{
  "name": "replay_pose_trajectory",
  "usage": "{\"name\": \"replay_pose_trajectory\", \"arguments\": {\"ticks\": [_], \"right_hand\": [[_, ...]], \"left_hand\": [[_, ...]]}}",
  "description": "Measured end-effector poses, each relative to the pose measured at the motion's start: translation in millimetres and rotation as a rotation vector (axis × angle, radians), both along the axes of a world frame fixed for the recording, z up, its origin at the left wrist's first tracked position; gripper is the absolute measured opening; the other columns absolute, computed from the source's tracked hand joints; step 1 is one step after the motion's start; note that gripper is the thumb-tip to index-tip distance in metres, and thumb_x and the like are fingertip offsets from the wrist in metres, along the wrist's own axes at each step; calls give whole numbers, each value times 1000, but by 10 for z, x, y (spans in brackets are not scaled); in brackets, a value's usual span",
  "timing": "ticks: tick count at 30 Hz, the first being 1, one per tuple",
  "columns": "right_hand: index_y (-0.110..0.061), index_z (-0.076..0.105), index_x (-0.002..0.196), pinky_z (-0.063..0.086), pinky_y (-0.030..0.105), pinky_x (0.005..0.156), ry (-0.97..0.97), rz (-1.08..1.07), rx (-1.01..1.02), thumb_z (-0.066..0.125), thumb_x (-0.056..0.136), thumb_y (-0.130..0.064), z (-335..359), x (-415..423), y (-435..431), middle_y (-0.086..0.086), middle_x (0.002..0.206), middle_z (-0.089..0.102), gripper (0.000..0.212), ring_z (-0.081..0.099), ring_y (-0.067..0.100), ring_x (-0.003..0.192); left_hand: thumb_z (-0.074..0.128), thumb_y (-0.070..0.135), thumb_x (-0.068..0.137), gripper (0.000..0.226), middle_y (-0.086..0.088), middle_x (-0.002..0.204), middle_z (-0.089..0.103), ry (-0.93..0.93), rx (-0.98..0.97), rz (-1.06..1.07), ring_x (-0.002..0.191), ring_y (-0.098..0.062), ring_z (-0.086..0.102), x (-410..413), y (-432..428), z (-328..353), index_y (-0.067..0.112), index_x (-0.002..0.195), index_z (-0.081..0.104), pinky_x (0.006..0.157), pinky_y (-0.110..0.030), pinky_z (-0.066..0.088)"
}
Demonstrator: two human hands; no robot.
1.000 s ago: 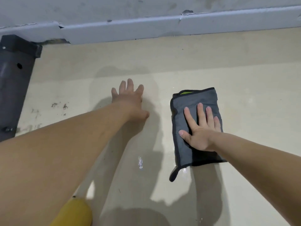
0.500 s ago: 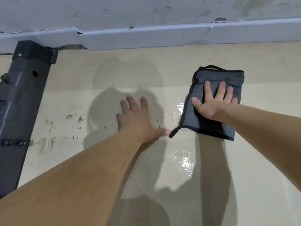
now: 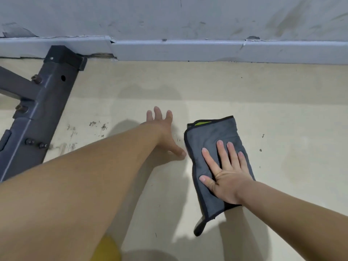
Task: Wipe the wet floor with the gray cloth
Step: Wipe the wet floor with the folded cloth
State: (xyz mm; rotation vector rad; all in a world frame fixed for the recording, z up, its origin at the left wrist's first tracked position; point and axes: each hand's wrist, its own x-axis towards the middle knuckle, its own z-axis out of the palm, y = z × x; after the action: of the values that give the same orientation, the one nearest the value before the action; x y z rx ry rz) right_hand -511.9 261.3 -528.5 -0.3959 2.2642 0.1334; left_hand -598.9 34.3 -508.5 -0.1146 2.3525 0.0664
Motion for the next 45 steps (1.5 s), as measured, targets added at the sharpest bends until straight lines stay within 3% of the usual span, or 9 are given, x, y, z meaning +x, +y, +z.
{"name": "replay_pose_trajectory", "arguments": {"ticks": [6, 19, 26, 31, 36, 38, 41, 42, 45], "right_hand": [[-45, -38, 147, -15, 54, 122, -6, -23, 10, 18, 99, -71, 18, -50, -66, 6, 151, -51, 78, -42, 35, 144], [-57, -27, 149, -7, 48, 125, 46, 55, -59, 32, 91, -81, 49, -1392, -1116, -1, 163, -38, 86, -32, 27, 151], [-59, -17, 152, -1, 51, 124, 162, -383, -3, 22, 78, -95, 69, -1830, -494, -6, 168, -26, 91, -20, 26, 155], [-47, -18, 157, 11, 54, 121, 258, -475, 63, 5, 84, -88, -34, -1347, -287, 7, 170, -17, 87, -10, 34, 156], [-43, -34, 151, 1, 55, 123, 205, -157, -16, 5, 91, -80, -119, -374, -485, 13, 162, -36, 81, -27, 37, 152], [-42, -15, 159, 7, 57, 120, 214, 63, -95, 9, 94, -77, -152, 60, -499, 18, 166, -21, 78, -13, 39, 155], [-36, 40, 155, 24, 58, 106, 233, 198, -171, 18, 93, -79, -199, 252, -420, 21, 161, 34, 78, 25, 38, 148], [-42, 34, 157, 22, 56, 109, 226, 257, -183, 19, 92, -81, -188, 163, -407, 20, 165, 27, 78, 18, 34, 151], [-59, -27, 147, -11, 48, 121, 38, 410, -90, 21, 85, -89, -72, -388, -418, -1, 153, -51, 84, -43, 20, 144]], "left_hand": [[72, 91, 35, 169, -19, 169, -18, 81, -188, -35, 157, -40, -11, 253, -330, -82, 27, 159, -23, 117, -64, 19], [73, 92, 39, 165, -14, 168, -26, 204, -16, 36, 156, -38, -20, 311, -548, -251, 30, 159, -22, 125, -59, 12], [72, 92, 40, 167, -19, 166, -29, 166, -31, 21, 155, -43, -21, 270, -531, -261, 26, 157, -27, 124, -62, 13], [74, 91, 38, 169, -19, 167, -27, 140, -46, 24, 155, -43, -20, 249, -505, -224, 26, 158, -26, 123, -64, 14], [76, 91, 36, 170, -17, 168, -26, 151, -39, 49, 156, -40, -19, 265, -489, -198, 28, 159, -23, 124, -63, 14], [78, 87, 39, 167, -16, 168, -25, 158, -36, 52, 156, -39, -18, 273, -488, -185, 29, 160, -21, 124, -62, 13], [78, 73, 53, 152, -16, 169, -22, 164, -44, 38, 156, -39, -16, 257, -494, -196, 30, 160, -20, 124, -61, 16], [77, 71, 55, 149, -16, 169, -22, 168, -48, 34, 156, -39, -16, 253, -499, -198, 30, 160, -19, 124, -61, 17], [78, 75, 52, 152, -16, 168, -24, 162, -39, 34, 156, -40, -17, 258, -498, -207, 30, 160, -21, 124, -61, 15]]}}
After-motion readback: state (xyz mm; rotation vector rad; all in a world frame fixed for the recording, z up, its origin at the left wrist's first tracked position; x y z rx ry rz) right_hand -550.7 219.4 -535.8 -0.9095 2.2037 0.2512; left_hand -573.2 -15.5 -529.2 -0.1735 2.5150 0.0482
